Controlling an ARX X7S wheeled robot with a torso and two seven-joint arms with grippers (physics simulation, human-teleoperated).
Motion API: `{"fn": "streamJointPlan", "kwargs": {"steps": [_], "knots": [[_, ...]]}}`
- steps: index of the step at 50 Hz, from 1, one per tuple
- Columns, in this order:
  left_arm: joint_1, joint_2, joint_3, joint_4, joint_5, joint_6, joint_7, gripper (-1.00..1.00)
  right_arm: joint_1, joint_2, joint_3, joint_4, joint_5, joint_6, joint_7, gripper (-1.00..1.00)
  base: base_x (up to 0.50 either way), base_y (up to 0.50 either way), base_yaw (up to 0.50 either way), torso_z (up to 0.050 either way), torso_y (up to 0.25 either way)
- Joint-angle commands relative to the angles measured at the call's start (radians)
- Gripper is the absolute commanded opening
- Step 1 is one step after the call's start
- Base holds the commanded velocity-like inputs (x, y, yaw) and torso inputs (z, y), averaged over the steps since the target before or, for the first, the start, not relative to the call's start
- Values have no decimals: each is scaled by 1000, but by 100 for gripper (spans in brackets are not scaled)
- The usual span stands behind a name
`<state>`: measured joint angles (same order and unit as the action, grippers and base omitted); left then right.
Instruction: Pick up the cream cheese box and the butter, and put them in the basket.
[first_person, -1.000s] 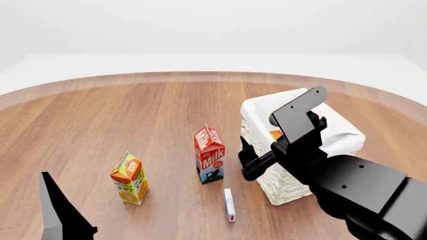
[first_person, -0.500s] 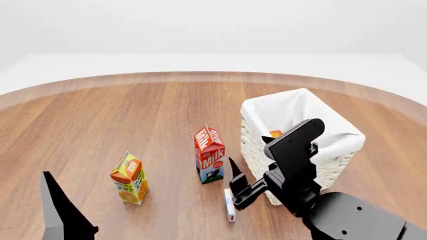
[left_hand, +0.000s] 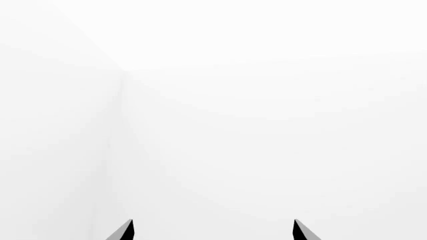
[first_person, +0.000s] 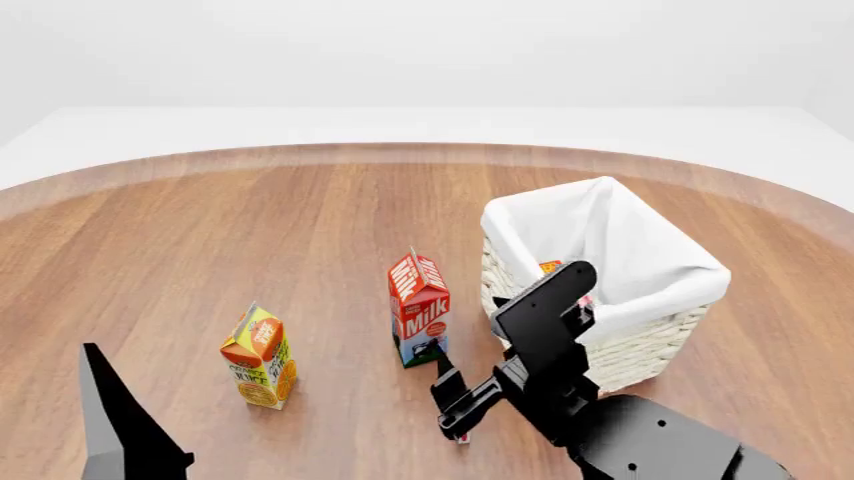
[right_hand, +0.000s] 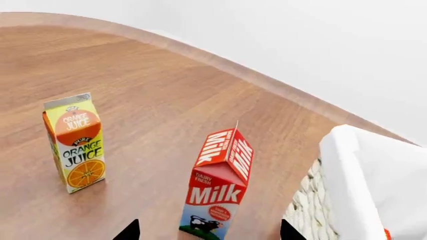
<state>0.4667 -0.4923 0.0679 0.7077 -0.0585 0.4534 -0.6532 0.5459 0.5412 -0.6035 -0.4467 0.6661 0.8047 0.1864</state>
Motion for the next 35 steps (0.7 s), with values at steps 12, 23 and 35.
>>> {"fn": "streamJointPlan", "kwargs": {"steps": [12,23,35], "knots": [[2,-1,2,-5,0,8,-3,100,18,-52,-69,106,-23,18,-27,100,0,0,0,0,0],[5,-3,-1,15,-1,-8,-6,100,33,-68,-101,136,-41,35,-24,100,0,0,0,0,0],[6,-5,0,18,-2,-10,-7,100,46,-85,-114,188,-54,32,-28,100,0,0,0,0,0]]}}
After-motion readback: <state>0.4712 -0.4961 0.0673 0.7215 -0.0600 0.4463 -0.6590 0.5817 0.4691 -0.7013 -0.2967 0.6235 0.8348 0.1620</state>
